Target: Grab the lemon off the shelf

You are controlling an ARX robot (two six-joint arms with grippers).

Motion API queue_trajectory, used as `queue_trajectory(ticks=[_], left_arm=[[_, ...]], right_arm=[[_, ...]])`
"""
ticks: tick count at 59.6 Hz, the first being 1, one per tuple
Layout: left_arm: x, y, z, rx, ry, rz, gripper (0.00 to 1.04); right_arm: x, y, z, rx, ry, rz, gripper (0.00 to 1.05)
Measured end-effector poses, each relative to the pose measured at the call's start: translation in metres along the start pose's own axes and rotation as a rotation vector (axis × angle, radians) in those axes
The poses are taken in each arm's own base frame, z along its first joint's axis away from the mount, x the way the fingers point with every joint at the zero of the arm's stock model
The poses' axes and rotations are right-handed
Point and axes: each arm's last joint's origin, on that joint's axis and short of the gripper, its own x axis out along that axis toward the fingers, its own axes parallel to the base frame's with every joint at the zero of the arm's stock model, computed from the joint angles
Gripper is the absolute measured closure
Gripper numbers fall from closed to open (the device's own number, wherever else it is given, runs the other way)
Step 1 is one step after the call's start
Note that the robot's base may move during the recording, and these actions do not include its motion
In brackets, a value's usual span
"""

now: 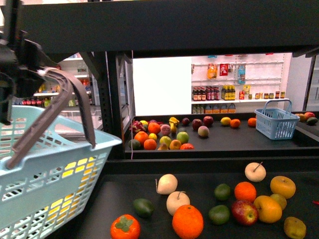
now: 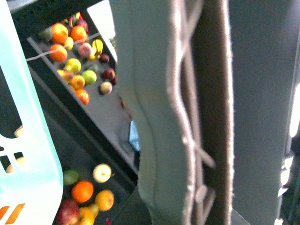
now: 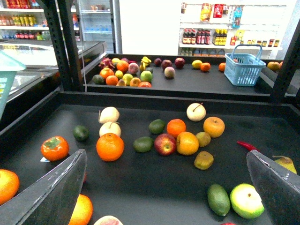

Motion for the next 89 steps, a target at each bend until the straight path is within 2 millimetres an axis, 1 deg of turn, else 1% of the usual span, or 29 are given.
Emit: queue_trajectory(ticks=[2, 4, 7, 13, 16, 18, 23, 28, 44, 53, 60, 68, 82, 89], left_arm=[[-0.002, 0.002, 0.010, -0.026, -0.038, -0.009, 0.98], [-0.007, 0.007, 0.026, -0.064, -0.100, -0.025, 0.98], [-0.014, 0.012, 0.045, -0.104, -0.167, -0.052, 0.98], [-0.023, 0.019, 0.069, -0.132, -0.245, -0.104, 0.98], [-0.026, 0.023, 0.078, -0.132, -0.276, -0.120, 0.98], [-0.029, 0.028, 0.087, -0.131, -0.300, -0.128, 0.98], [-0.032, 0.039, 0.100, -0.141, -0.344, -0.157, 0.98], [-0.034, 0.050, 0.108, -0.163, -0.366, -0.192, 0.98], [-0.035, 0.077, 0.117, -0.183, -0.357, -0.260, 0.98], [-0.038, 0.100, 0.123, -0.177, -0.337, -0.293, 0.98], [-0.041, 0.109, 0.127, -0.179, -0.348, -0.294, 0.98], [-0.043, 0.119, 0.126, -0.191, -0.354, -0.278, 0.99], [-0.043, 0.142, 0.118, -0.250, -0.340, -0.223, 0.99], [-0.043, 0.146, 0.116, -0.256, -0.335, -0.217, 0.99]], right_arm=[[0.000, 0.000, 0.000, 0.000, 0.000, 0.000, 0.02], [0.000, 0.000, 0.000, 0.000, 0.000, 0.000, 0.02], [0.000, 0.000, 0.000, 0.000, 0.000, 0.000, 0.02], [0.000, 0.000, 0.000, 0.000, 0.000, 0.000, 0.02], [0.000, 0.000, 0.000, 0.000, 0.000, 0.000, 0.02], [0.000, 0.000, 0.000, 0.000, 0.000, 0.000, 0.02], [0.000, 0.000, 0.000, 0.000, 0.000, 0.000, 0.02], [0.000, 0.000, 0.000, 0.000, 0.000, 0.000, 0.02], [0.000, 0.000, 0.000, 0.001, -0.001, 0.000, 0.02], [0.000, 0.000, 0.000, 0.001, 0.000, 0.000, 0.02], [0.000, 0.000, 0.000, 0.002, 0.000, 0.000, 0.02], [0.000, 0.000, 0.000, 0.001, 0.000, 0.000, 0.02], [0.000, 0.000, 0.000, 0.001, 0.000, 0.000, 0.02], [0.000, 0.000, 0.000, 0.001, 0.000, 0.000, 0.02]])
